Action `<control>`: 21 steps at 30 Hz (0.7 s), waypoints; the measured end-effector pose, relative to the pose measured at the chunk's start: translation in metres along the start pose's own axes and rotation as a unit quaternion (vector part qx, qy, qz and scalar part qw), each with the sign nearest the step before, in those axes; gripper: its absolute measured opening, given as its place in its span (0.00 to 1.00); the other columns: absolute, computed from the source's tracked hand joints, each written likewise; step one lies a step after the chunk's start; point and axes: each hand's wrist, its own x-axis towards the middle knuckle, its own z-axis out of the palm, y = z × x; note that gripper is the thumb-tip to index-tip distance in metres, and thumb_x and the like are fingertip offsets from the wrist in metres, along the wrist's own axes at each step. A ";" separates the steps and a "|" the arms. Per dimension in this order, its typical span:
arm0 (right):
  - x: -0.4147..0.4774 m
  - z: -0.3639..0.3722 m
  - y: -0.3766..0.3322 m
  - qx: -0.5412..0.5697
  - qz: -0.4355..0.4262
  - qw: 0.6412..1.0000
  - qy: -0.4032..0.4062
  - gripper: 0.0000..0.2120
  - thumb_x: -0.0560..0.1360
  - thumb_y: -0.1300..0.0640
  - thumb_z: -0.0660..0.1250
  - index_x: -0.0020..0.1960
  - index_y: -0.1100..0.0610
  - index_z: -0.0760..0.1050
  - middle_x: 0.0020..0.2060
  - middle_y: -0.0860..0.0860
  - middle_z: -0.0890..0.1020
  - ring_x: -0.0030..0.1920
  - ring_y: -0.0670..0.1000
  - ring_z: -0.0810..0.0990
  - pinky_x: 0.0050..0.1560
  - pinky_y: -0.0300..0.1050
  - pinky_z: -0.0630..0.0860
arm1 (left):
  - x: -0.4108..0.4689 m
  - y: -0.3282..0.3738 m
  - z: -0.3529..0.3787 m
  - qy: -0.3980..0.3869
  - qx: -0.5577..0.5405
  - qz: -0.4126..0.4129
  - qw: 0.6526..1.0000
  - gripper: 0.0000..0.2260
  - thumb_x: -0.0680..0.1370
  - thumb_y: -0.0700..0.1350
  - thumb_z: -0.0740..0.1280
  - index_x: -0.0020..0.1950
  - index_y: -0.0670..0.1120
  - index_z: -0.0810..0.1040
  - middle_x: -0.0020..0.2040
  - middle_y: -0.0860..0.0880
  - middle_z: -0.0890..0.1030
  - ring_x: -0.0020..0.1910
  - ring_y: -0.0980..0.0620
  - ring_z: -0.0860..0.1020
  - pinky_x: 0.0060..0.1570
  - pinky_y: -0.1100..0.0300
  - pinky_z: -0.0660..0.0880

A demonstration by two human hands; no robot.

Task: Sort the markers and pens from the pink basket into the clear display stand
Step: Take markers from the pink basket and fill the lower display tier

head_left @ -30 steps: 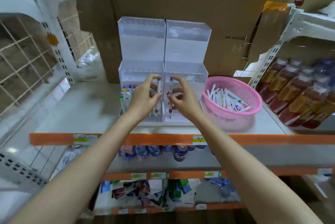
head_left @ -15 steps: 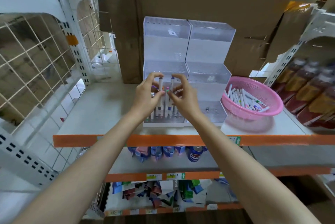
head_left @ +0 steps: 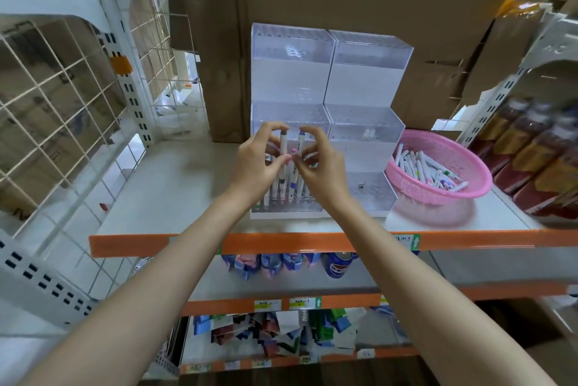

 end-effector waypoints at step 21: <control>-0.007 0.008 -0.012 -0.008 -0.032 0.999 -0.017 0.19 0.75 0.62 0.70 0.64 0.56 0.70 0.46 0.52 0.80 0.42 0.48 0.79 0.41 0.44 0.80 | -0.007 -0.009 -0.007 -0.025 0.011 0.004 1.000 0.15 0.71 0.37 0.74 0.55 0.41 0.75 0.41 0.48 0.82 0.39 0.57 0.80 0.43 0.69 0.76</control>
